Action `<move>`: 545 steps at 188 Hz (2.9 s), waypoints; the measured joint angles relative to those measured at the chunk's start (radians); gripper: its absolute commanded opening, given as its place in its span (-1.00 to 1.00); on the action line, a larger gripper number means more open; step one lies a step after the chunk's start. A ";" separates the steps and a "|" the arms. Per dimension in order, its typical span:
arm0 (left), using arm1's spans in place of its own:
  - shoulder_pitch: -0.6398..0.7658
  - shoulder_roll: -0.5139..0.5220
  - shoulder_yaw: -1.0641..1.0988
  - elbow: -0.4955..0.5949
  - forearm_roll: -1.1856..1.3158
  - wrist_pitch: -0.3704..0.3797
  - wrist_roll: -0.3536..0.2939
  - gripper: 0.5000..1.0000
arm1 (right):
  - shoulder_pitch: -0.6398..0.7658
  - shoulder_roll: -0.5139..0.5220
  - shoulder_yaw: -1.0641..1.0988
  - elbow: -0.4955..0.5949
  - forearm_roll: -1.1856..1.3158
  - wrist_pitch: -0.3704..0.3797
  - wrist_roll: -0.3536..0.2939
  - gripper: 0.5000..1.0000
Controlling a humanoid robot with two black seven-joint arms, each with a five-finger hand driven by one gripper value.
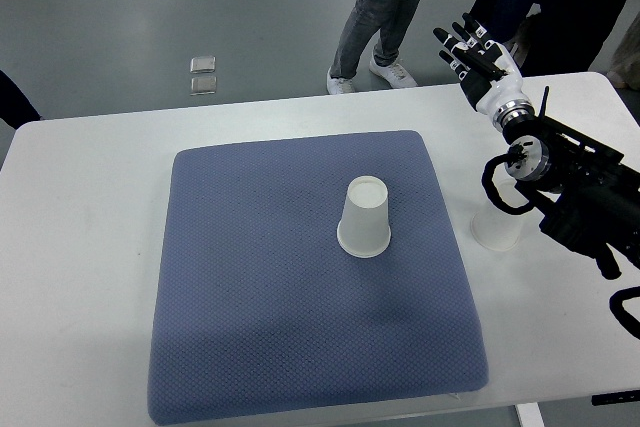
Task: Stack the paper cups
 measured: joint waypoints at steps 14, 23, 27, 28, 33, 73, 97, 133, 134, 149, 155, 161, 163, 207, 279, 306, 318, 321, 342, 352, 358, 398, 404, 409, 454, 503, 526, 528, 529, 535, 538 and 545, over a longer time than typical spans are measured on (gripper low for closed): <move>0.000 0.000 0.000 0.001 0.000 0.000 0.000 1.00 | 0.006 0.000 0.000 0.000 0.000 -0.002 0.000 0.65; 0.000 0.000 0.000 0.001 0.000 0.000 0.000 1.00 | 0.007 0.000 -0.001 0.000 -0.002 -0.002 0.000 0.65; 0.001 0.000 0.001 0.001 0.000 0.000 0.000 1.00 | 0.008 0.000 -0.001 0.000 -0.004 -0.003 0.000 0.65; 0.001 0.000 0.001 0.001 0.000 0.000 0.000 1.00 | 0.008 0.001 -0.001 0.000 -0.005 -0.003 0.000 0.65; 0.001 0.000 0.001 0.001 0.000 0.000 -0.002 1.00 | 0.008 0.001 -0.001 0.000 -0.006 -0.004 0.000 0.65; 0.001 0.000 -0.005 -0.006 0.003 -0.008 -0.003 1.00 | 0.012 0.000 -0.002 0.000 -0.013 -0.007 -0.001 0.65; 0.001 0.000 -0.006 -0.009 0.003 -0.010 -0.003 1.00 | 0.016 -0.007 -0.003 -0.002 -0.014 -0.007 -0.001 0.65; 0.001 0.000 -0.006 -0.005 0.003 -0.011 -0.003 1.00 | 0.019 -0.010 -0.001 -0.003 -0.014 -0.014 -0.001 0.65; 0.001 0.000 -0.006 -0.005 0.003 -0.011 -0.003 1.00 | 0.019 -0.010 -0.001 -0.003 -0.014 -0.014 -0.001 0.65; 0.001 0.000 -0.006 -0.005 0.003 -0.011 -0.003 1.00 | 0.024 -0.008 0.000 -0.003 -0.014 -0.024 -0.001 0.65; 0.001 0.000 -0.006 -0.005 0.003 -0.011 -0.003 1.00 | 0.029 -0.006 0.000 -0.003 -0.014 -0.028 0.000 0.65; 0.001 0.000 -0.006 -0.005 0.003 -0.011 -0.003 1.00 | 0.034 -0.005 0.000 -0.004 -0.014 -0.031 0.000 0.65; 0.001 0.000 -0.006 -0.005 0.003 -0.011 -0.003 1.00 | 0.036 -0.005 0.000 -0.004 -0.014 -0.032 0.000 0.65; 0.001 0.000 -0.006 -0.006 0.003 -0.011 -0.003 1.00 | 0.054 0.000 -0.001 -0.005 -0.017 -0.053 0.001 0.65; 0.007 0.000 -0.006 -0.005 0.003 -0.011 -0.003 1.00 | 0.077 -0.031 -0.001 0.053 -0.016 -0.075 0.000 0.65; 0.008 0.000 -0.006 -0.005 0.003 -0.011 -0.003 1.00 | 0.096 -0.070 -0.017 0.080 -0.032 -0.075 0.000 0.65; 0.008 0.000 -0.006 -0.005 0.003 -0.011 -0.003 1.00 | 0.102 -0.100 -0.029 0.097 -0.078 -0.070 -0.001 0.65; 0.008 0.000 -0.006 -0.005 0.003 -0.011 -0.003 1.00 | 0.103 -0.109 -0.032 0.102 -0.093 -0.069 -0.001 0.65; 0.008 0.000 -0.006 -0.005 0.003 -0.011 -0.003 1.00 | 0.105 -0.198 -0.076 0.172 -0.236 -0.056 -0.003 0.65; 0.008 0.000 -0.006 -0.005 0.003 -0.011 -0.003 1.00 | 0.105 -0.253 -0.104 0.215 -0.302 -0.039 -0.004 0.65; 0.008 0.000 -0.006 -0.005 0.003 -0.011 -0.003 1.00 | 0.105 -0.291 -0.123 0.241 -0.336 -0.024 -0.006 0.65; 0.007 0.000 -0.006 -0.005 0.003 -0.011 -0.003 1.00 | 0.132 -0.522 -0.238 0.408 -0.540 0.108 -0.028 0.65; 0.007 0.000 -0.006 -0.005 0.003 -0.011 -0.003 1.00 | 0.137 -0.551 -0.250 0.429 -0.575 0.131 -0.028 0.65; 0.007 0.000 -0.006 -0.005 0.003 -0.011 -0.003 1.00 | 0.142 -0.579 -0.260 0.452 -0.614 0.154 -0.028 0.65; 0.007 0.000 -0.006 -0.005 0.003 -0.011 -0.003 1.00 | 0.186 -0.761 -0.303 0.603 -0.949 0.338 -0.028 0.65; 0.007 0.000 -0.006 -0.005 0.003 -0.011 -0.003 1.00 | 0.190 -0.861 -0.348 0.726 -1.344 0.385 -0.027 0.65; 0.007 0.000 -0.006 -0.005 0.003 -0.011 -0.003 1.00 | 0.191 -0.873 -0.368 0.760 -1.439 0.368 -0.027 0.64; 0.007 0.000 -0.006 -0.005 0.003 -0.011 -0.003 1.00 | 0.192 -0.873 -0.368 0.761 -1.446 0.366 -0.027 0.64; 0.007 0.000 -0.006 -0.005 0.003 -0.011 -0.003 1.00 | 0.192 -0.873 -0.368 0.762 -1.452 0.364 -0.027 0.64; 0.007 0.000 -0.006 -0.005 0.003 -0.011 -0.003 1.00 | 0.192 -0.872 -0.370 0.764 -1.470 0.357 -0.027 0.64; 0.007 0.000 -0.006 -0.005 0.003 -0.011 -0.003 1.00 | 0.191 -0.871 -0.370 0.764 -1.479 0.353 -0.027 0.64; 0.007 0.000 -0.006 -0.005 0.003 -0.011 -0.003 1.00 | 0.189 -0.866 -0.373 0.766 -1.500 0.344 -0.027 0.64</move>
